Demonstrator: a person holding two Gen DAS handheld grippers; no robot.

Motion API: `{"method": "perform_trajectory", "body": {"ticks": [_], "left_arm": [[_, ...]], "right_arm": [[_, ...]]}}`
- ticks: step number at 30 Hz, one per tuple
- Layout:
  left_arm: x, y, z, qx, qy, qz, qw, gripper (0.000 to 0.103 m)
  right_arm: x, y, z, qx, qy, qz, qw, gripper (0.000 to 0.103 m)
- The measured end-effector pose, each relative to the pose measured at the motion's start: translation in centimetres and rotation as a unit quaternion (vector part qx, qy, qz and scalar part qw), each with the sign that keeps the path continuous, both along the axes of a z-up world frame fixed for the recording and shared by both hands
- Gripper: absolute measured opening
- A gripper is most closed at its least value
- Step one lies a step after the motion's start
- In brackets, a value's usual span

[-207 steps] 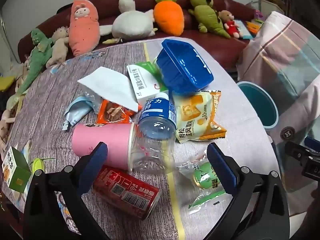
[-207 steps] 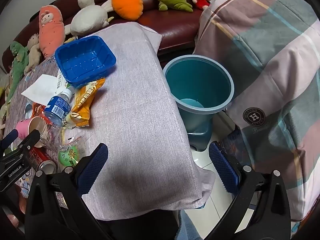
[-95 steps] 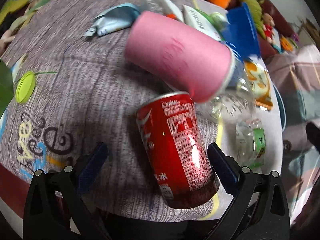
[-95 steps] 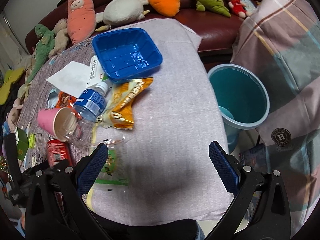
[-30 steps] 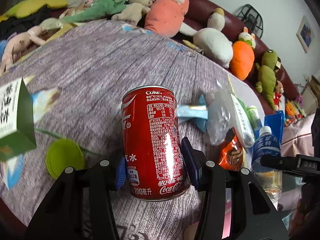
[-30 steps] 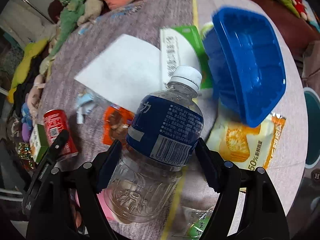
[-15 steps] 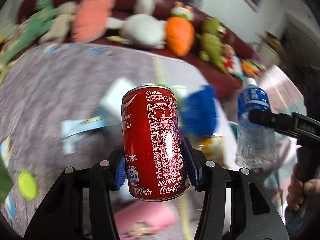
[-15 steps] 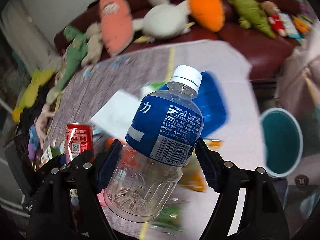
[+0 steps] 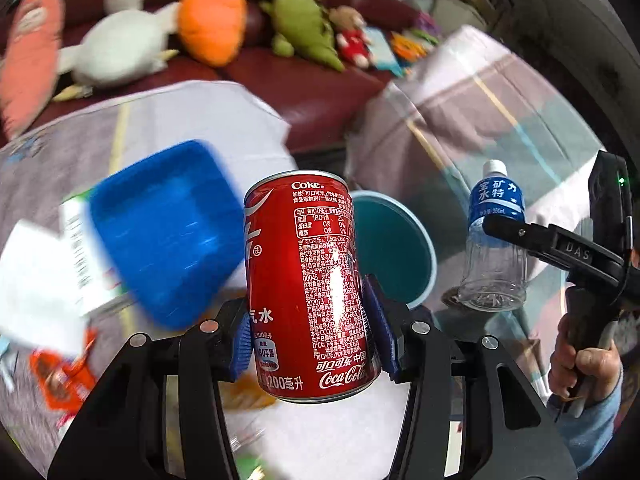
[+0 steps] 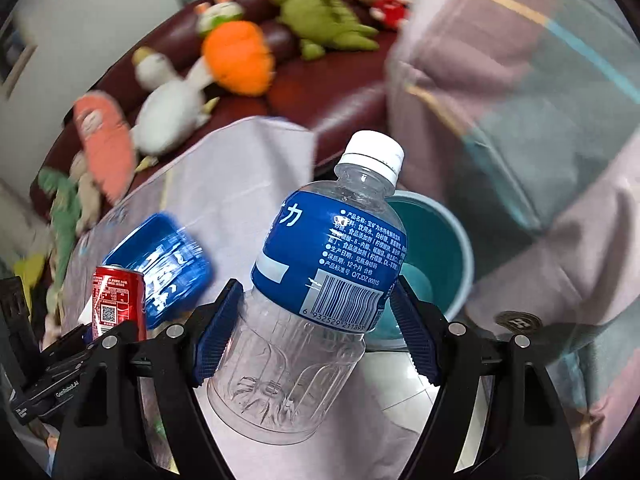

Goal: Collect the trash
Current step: 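Carry the can and bottle over the teal bin and open the right tool, then open the left tool to drop the Coke can into the teal bin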

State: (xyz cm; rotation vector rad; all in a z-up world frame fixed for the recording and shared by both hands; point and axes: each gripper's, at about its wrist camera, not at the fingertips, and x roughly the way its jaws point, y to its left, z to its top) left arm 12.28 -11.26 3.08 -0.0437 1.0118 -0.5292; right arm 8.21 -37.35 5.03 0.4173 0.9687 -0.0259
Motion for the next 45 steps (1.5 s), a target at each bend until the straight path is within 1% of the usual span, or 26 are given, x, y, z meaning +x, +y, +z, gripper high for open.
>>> {"method": "perform_trajectory", "body": {"ticks": [3,8,11,14,17,22,25,28,36,40,45], "left_arm": [[1.5,-3.6,-0.7,0.021,-0.001,-0.021,0.9996,0.050],[3.9,-8.9,-3.9,0.039,0.032,-0.048,0.9975,0.050],[5.2,-11.5,-5.5,0.054,0.045,-0.059,0.9958,0.050],[6.1,-13.1,-6.9,0.067,0.053,-0.067,0.9940,0.050],[6.7,-14.0,-7.7,0.075,0.056,-0.072,0.9930,0.050],[8.0,-13.8,-8.7,0.079,0.064,-0.061,0.9929,0.050],[8.7,-14.2,-9.2,0.086,0.066,-0.062,0.9922,0.050],[9.0,-14.3,-9.5,0.087,0.068,-0.062,0.9919,0.050],[9.3,-14.6,-10.0,0.088,0.069,-0.067,0.9915,0.050],[9.0,-15.2,-10.3,0.091,0.070,-0.074,0.9906,0.050],[8.4,-16.5,-10.6,0.097,0.066,-0.090,0.9890,0.051]], "right_arm": [[0.3,-3.0,-1.7,0.007,0.005,-0.021,1.000,0.072],[1.5,-6.4,-4.6,0.012,0.024,-0.039,0.999,0.072],[1.9,-7.7,-5.7,0.015,0.031,-0.044,0.998,0.072],[2.2,-8.4,-6.5,0.017,0.036,-0.045,0.998,0.072],[2.9,-8.8,-7.2,0.018,0.041,-0.043,0.998,0.072],[4.4,-8.2,-8.9,0.013,0.062,-0.022,0.998,0.072],[5.4,-7.8,-10.2,0.024,0.081,-0.012,0.996,0.073],[5.8,-8.0,-10.9,0.039,0.089,-0.016,0.995,0.076],[5.5,-8.6,-10.6,0.037,0.086,-0.033,0.995,0.076],[5.0,-8.9,-10.0,0.026,0.081,-0.044,0.995,0.080],[4.5,-9.5,-9.5,0.021,0.077,-0.058,0.995,0.080]]}}
